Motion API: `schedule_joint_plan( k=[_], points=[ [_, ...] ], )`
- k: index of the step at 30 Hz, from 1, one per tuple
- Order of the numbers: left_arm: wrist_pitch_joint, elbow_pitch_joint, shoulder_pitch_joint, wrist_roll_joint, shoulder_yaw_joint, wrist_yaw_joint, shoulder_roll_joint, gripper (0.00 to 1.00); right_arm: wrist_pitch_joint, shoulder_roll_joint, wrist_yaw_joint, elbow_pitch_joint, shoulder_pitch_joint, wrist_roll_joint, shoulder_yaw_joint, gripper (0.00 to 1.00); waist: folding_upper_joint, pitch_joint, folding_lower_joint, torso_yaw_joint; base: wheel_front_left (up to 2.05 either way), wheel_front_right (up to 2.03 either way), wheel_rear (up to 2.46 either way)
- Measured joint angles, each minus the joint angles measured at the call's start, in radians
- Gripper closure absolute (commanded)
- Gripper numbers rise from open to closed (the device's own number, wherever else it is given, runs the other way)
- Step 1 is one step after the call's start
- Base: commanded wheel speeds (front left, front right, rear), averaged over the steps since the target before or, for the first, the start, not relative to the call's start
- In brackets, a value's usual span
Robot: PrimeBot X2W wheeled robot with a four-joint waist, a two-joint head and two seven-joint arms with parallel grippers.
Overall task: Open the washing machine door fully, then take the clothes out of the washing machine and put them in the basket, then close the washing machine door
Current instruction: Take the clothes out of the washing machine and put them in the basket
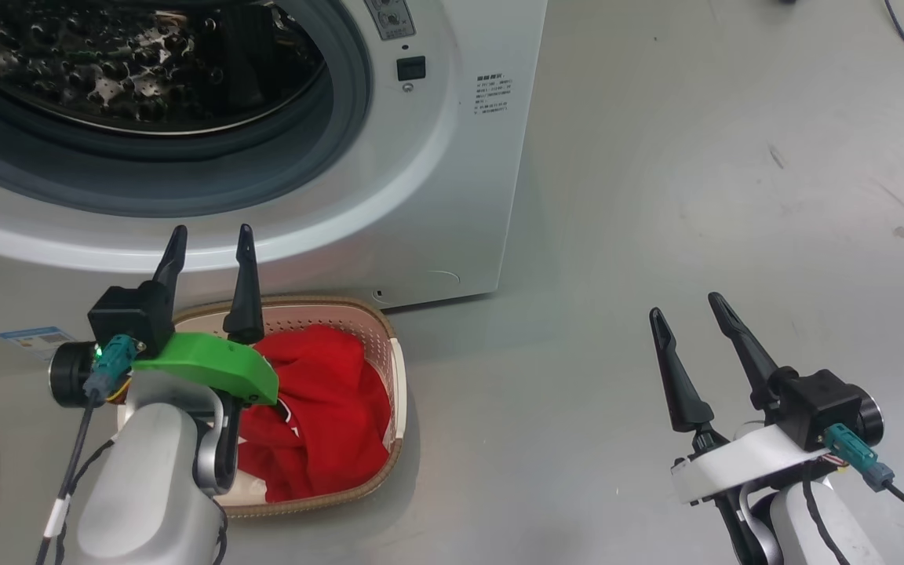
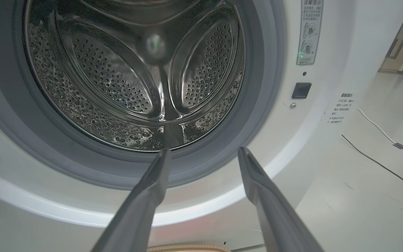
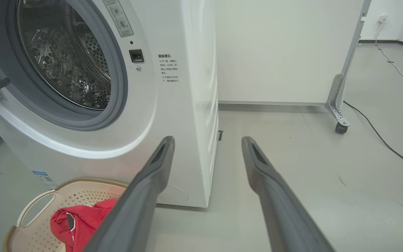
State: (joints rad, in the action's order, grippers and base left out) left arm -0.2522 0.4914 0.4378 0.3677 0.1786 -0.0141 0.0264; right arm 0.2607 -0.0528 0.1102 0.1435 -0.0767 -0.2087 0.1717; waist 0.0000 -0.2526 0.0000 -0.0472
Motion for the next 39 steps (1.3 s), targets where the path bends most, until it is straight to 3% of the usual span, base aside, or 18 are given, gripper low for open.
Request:
schedule_joint_plan(
  k=[11, 27, 39],
  points=[
    [0.0, -0.182, -0.153, -0.036, 0.022, -0.024, 0.001, 0.0, 0.0, 0.005, -0.025, 0.003, 0.066, 0.001, -0.01, 0.0, 0.0, 0.101, 0.0, 0.023, 0.0, 0.0, 0.0],
    [0.0, -0.267, -0.379, -0.047, 0.057, -0.048, 0.008, 0.0, 0.0, 0.009, -0.052, -0.014, 0.151, 0.008, -0.016, 0.0, 0.0, 0.204, 0.0, 0.049, 0.0, 0.0, 0.0],
    [0.0, -0.328, -0.47, -0.053, 0.062, -0.062, 0.012, 0.0, 0.0, 0.011, -0.061, -0.031, 0.188, 0.008, -0.008, 0.0, 0.0, 0.22, 0.0, 0.058, 0.0, 0.0, 0.0]
  ],
)
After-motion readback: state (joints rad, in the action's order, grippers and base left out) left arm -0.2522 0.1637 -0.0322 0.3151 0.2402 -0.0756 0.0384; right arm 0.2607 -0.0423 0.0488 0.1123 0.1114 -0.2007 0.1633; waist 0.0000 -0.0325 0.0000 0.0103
